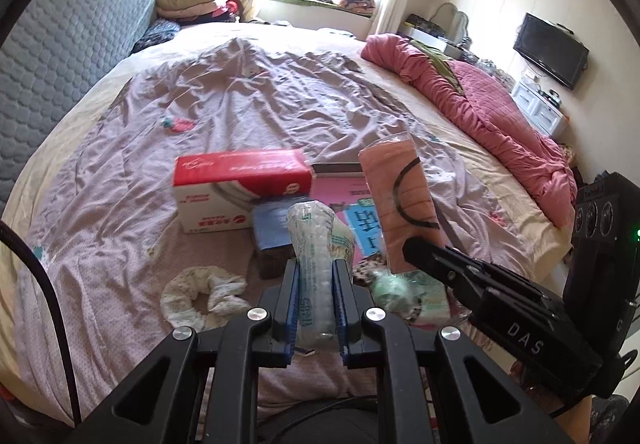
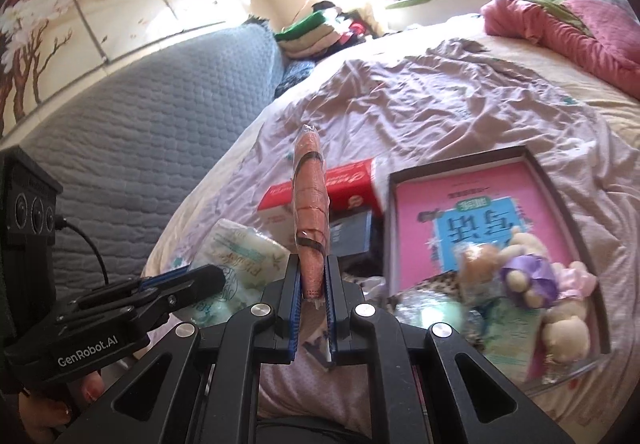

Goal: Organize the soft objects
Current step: 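Carry the white pack with left tool while right tool carries pink roll to tray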

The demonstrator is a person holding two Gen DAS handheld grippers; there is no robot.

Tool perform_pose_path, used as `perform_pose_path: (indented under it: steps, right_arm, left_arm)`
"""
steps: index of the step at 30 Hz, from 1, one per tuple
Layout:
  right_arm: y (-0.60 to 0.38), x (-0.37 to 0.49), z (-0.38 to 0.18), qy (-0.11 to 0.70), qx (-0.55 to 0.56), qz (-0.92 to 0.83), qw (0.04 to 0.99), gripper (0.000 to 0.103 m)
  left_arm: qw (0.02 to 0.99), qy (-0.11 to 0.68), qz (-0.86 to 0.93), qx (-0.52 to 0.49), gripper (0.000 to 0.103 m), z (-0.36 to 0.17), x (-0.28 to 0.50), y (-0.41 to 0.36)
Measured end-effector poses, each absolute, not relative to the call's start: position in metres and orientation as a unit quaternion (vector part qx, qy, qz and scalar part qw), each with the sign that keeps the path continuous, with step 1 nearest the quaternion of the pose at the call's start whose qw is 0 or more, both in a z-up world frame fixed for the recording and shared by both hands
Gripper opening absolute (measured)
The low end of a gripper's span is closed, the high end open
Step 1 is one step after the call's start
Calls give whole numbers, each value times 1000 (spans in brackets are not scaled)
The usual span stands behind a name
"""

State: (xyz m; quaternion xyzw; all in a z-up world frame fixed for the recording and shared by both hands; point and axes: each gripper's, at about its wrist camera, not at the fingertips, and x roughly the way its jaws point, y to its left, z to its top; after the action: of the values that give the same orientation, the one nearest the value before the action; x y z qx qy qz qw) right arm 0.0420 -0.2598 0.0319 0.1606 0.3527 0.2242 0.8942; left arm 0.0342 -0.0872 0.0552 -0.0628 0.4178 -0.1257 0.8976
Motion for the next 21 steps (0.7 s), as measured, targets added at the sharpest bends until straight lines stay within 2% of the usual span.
perform_pose_path:
  steps: [21]
  right_arm:
    - [-358, 35, 38, 321, 215, 146, 911, 11]
  left_arm:
    - [881, 431, -192, -32, 16, 49, 51, -180]
